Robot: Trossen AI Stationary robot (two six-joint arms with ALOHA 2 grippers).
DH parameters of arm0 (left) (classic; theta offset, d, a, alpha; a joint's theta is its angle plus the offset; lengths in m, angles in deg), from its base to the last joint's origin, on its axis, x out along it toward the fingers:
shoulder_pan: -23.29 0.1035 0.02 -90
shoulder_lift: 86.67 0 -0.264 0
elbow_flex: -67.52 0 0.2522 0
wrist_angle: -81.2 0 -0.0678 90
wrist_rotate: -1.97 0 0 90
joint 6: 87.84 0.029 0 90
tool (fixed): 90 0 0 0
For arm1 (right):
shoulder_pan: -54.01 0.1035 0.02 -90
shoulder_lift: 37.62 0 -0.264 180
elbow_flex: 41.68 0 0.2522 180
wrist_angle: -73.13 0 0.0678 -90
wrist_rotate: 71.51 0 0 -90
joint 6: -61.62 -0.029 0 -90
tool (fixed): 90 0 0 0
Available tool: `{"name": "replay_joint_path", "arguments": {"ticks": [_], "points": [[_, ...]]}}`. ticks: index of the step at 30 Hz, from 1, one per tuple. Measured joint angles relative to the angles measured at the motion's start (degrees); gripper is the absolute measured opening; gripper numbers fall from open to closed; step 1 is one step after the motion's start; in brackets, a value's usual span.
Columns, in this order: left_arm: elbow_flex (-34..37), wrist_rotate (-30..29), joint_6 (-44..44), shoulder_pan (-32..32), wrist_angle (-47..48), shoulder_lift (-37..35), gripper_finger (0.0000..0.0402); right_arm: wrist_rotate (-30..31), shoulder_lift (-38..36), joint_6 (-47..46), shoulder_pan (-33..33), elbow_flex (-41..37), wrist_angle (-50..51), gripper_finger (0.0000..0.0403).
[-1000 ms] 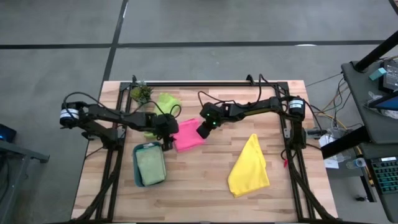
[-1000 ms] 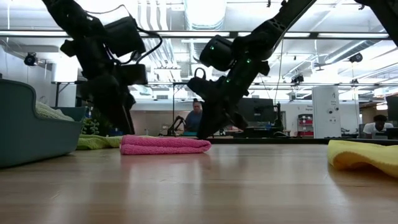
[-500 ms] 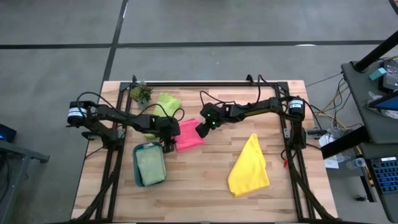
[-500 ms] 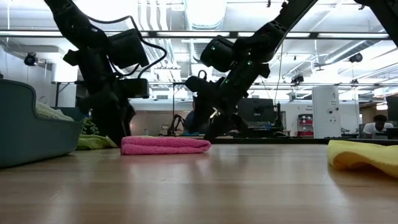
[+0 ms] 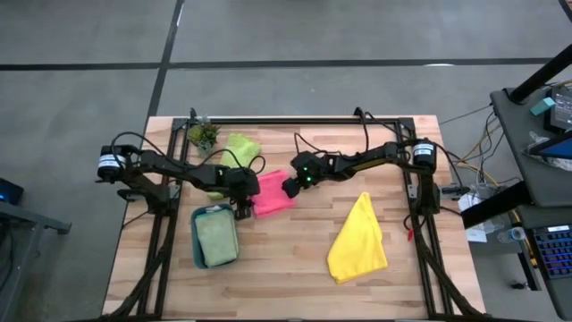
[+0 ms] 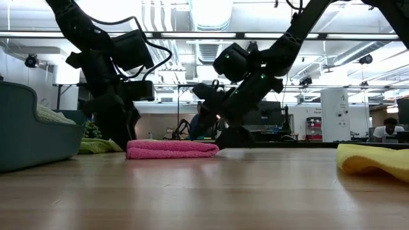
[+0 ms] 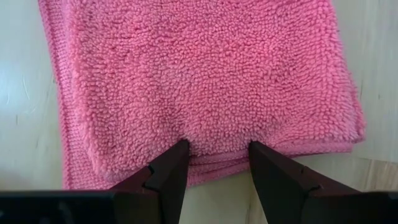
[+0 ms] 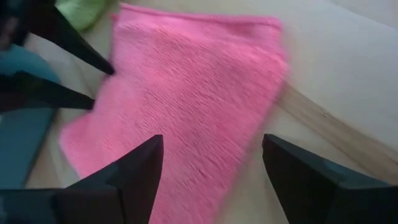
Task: Fold microfiber towels
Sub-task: Put the pink microfiber cloth into the blue bin
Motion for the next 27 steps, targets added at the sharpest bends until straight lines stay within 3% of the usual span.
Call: {"name": "replay_joint_path", "arguments": {"ticks": [5,11,15,22,27], "points": [[0.08,0.02,0.25,0.00,-0.10,0.00,0.0157,-4.68,4.85,0.05,0.47,0.93,-8.94,0.0262],[0.11,-0.09,0.43,0.00,-0.20,0.00,0.0157,-6.09,5.34,0.59,0.48,2.03,-9.59,0.0232],[0.21,-0.17,0.45,0.00,-0.86,0.02,0.0157,-6.31,5.29,1.48,0.51,2.18,-9.52,0.0175],[0.01,-0.37,0.41,0.00,-1.85,0.01,0.0157,-5.03,3.75,4.13,0.70,1.22,-7.69,0.0027],[-0.99,-1.62,-1.08,0.11,-1.74,-0.76,0.0157,-2.14,0.16,6.09,1.05,0.24,-1.98,0.0016]]}}
